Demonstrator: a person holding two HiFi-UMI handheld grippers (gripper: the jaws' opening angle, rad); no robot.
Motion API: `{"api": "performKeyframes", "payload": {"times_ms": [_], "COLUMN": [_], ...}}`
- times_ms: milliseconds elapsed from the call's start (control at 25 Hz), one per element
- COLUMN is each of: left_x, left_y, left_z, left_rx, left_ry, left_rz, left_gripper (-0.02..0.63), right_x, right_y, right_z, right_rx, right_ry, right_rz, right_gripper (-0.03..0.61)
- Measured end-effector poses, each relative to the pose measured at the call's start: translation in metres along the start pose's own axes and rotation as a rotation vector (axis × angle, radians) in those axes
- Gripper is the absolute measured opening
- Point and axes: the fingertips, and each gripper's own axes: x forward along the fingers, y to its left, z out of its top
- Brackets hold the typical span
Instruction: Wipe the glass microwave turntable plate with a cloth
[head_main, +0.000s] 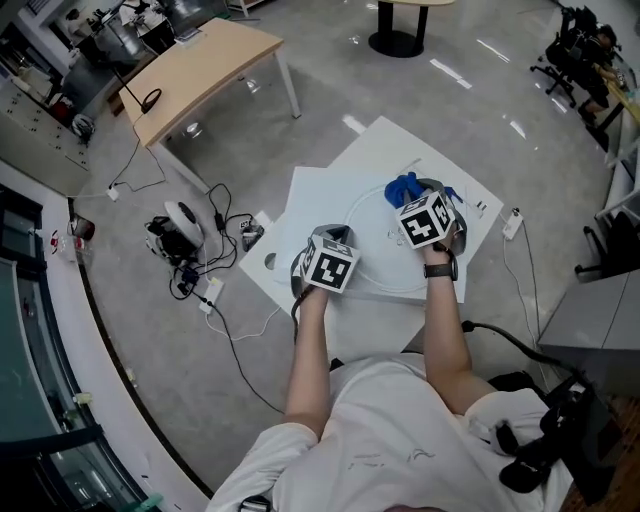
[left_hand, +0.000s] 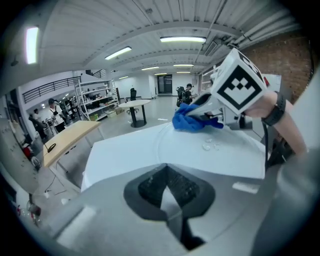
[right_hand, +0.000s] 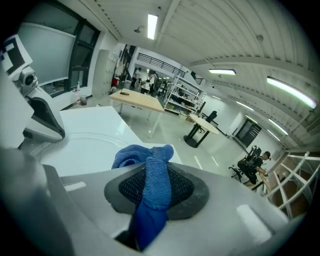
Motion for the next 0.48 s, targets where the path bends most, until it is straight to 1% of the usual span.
{"api": "performKeyframes", "payload": {"times_ms": [80,160,360,480], "left_x": [-0.001,-0.001,-0.004,-0.005], "left_y": [0.002,0.002,0.006,0.007], "left_z": [0.000,0.002,0.005,0.007], "left_rx": [-0.005,-0.007,-0.034,-0.055], "left_ry": [-0.001,-0.004,-0.011,-0.014], "left_rz": [-0.005,-0.004,-0.004,-0.015], "left_gripper": [0.002,0.002,0.002,0.002], "right_x": [-0.010,-0.023,-0.056,-0.072], "right_y": [-0.020,-0.034,-0.040,-0.031], "right_z": [-0.018,-0.036,-0.070,-0.087], "right_rx": [0.017,0.018,0.045,0.105], "right_ry": [0.027,0.053,0.084,0.108], "right_rz": [-0.027,-0.025,0.073,0.157], "right_gripper": [0.091,0.091,0.089,0.089]}}
